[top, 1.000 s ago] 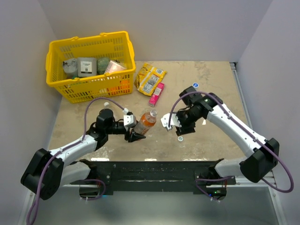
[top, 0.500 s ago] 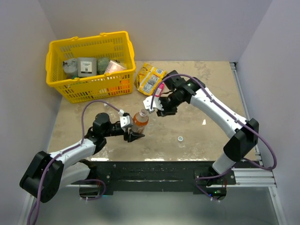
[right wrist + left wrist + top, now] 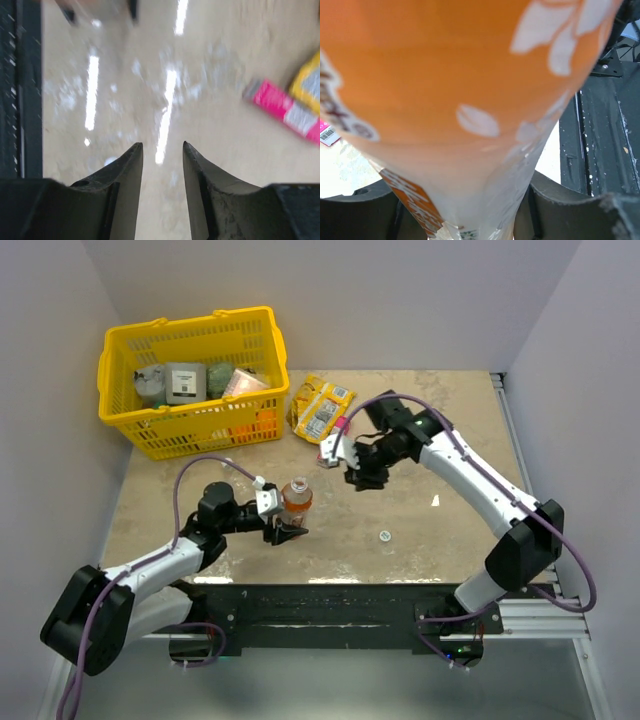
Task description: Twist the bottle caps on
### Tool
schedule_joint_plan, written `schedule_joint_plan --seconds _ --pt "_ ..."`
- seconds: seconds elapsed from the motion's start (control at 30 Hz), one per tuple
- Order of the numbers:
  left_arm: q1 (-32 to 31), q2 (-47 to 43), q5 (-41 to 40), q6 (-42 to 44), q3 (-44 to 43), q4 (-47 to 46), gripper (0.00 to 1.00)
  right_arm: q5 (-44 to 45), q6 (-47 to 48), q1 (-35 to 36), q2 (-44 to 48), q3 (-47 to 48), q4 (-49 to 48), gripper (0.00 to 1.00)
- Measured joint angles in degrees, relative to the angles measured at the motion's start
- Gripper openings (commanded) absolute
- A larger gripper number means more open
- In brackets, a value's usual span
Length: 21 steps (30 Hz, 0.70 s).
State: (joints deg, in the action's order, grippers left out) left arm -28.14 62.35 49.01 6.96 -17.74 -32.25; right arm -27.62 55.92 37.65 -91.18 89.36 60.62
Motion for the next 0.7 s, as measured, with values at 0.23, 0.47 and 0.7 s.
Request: schedule_joint_plan --seconds 0.23,0.47,0.7 --pt "0.0 -0.2 -0.2 0.1 0.6 0.5 0.00 4.0 19.7 -7.1 9.9 -16.1 5.5 0.56" --pt "0.0 0.8 -0.4 0.2 0.6 1.7 0.00 5.9 40.0 -2.0 14.7 -29.7 7.6 0.58" --pt "0.0 1.5 -0.6 0.2 0.6 3.3 0.00 8.0 46.6 -2.0 7.7 -31.9 3.4 0.56"
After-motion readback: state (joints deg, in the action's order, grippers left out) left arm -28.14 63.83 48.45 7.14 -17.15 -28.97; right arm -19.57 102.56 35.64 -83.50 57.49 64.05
